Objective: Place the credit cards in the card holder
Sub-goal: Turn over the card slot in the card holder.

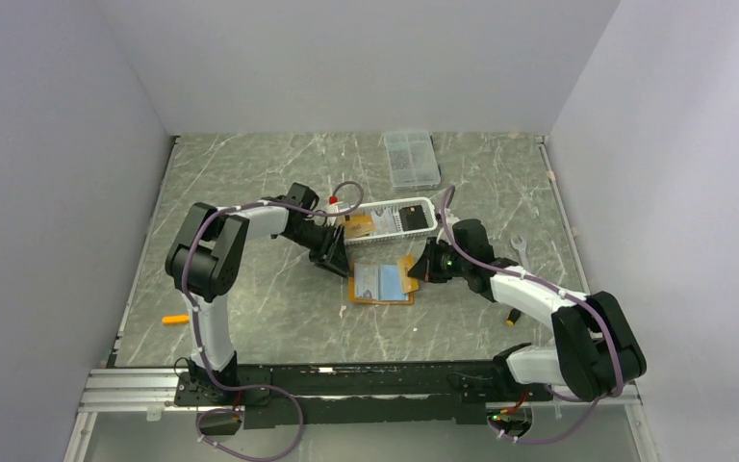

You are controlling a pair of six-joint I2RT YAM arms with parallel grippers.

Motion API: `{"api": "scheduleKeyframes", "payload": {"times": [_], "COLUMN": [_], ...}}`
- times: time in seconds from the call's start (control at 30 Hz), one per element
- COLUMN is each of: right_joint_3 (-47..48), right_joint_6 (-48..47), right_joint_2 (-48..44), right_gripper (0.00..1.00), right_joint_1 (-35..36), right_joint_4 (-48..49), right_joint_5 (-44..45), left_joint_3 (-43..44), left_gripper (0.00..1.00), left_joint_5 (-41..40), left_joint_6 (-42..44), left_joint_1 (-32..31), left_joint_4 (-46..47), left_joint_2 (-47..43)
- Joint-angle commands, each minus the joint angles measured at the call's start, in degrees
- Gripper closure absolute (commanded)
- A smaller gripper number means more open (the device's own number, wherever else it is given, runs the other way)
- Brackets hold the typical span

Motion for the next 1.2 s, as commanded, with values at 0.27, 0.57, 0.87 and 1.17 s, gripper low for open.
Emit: {"api": "scheduleKeyframes", "payload": {"times": [0.27, 0.57, 0.87, 1.17], "right_joint_3": [-2.8, -6.0, -8.5, -9.5], "right_joint_6": [1.8, 7.7, 8.0, 6.9], "right_joint_2": [0.1, 0.2, -2.5, -2.7], "right_gripper": [1.0, 1.0, 1.0, 1.0], "right_joint_1": [-0.2, -0.6, -6.1, -6.5], "right_joint_4": [3.7, 10.5, 10.6, 9.6], "right_joint_5": [0.9, -2.5, -10.7, -17.6], "left_joint_3": [-0.4, 0.8, 2.3, 3.5], "left_gripper": [0.57, 1.0, 1.0, 1.0], "left_joint_5": [4.0, -0.9, -5.3, -5.5], "left_joint_6": [-0.5, 0.5, 4.4, 7.0], "left_joint_1": [-1.9, -2.0, -2.2, -2.7], "left_joint_4": [2.3, 1.0, -3.0, -5.0], "left_joint_2": [-0.3, 0.9, -1.2, -2.2]}}
